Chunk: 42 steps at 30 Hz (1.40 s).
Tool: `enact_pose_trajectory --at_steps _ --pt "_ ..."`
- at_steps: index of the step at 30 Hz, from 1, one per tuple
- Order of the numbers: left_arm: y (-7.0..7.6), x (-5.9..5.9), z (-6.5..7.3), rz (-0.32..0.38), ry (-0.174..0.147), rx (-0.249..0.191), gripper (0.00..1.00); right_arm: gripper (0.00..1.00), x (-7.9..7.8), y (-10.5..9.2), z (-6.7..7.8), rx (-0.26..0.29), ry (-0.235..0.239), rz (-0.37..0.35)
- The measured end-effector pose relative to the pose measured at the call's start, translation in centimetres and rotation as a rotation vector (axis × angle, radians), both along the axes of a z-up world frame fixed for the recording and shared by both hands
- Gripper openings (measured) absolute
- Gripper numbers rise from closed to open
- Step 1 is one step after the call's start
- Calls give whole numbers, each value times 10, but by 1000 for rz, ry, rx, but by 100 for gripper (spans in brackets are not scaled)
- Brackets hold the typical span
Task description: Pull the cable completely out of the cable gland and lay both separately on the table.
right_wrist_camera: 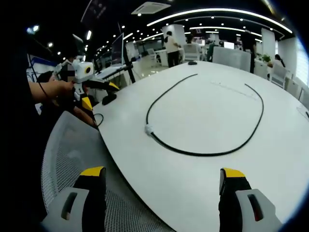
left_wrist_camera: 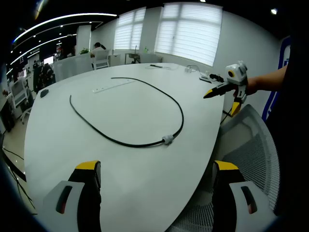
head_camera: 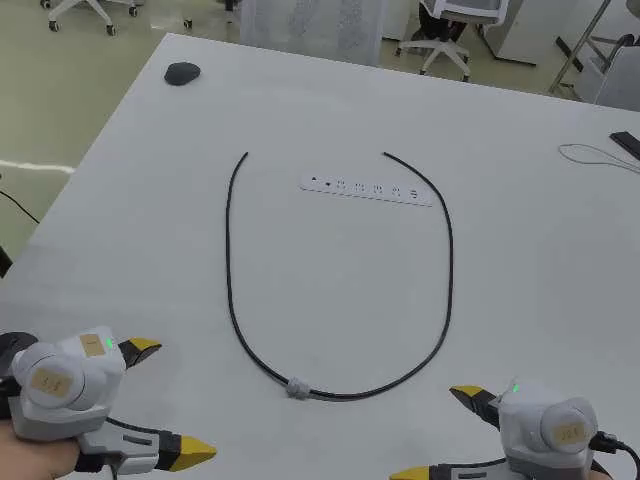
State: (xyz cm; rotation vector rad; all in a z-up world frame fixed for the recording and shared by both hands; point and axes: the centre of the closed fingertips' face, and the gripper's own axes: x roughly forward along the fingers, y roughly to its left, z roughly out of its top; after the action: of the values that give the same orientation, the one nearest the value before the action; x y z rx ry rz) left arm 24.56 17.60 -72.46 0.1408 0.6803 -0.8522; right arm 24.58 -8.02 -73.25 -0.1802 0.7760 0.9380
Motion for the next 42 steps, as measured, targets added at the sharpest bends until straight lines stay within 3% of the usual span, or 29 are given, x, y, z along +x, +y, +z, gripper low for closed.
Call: enact_pose_trajectory --at_steps 5,8,11,13,15,21,42 --pt "-1 1 1 12 4 -20 98 99 3 4 4 -12 -12 21" --pt "1 3 2 13 -18 -13 95 98 5 7 4 -9 -9 24" --pt "-1 3 0 22 5 -34 97 98 8 13 6 -9 -6 29" --pt "1 3 -5 14 -9 -11 96 97 9 15 5 -12 2 34" --pt "4 1 -14 14 15 5 97 96 10 18 3 -14 6 39" --pt "4 -3 -18 15 34 -6 98 97 20 31 6 -15 -3 63" --pt "2 4 -17 25 32 -32 97 92 47 72 -1 -78 -12 166"
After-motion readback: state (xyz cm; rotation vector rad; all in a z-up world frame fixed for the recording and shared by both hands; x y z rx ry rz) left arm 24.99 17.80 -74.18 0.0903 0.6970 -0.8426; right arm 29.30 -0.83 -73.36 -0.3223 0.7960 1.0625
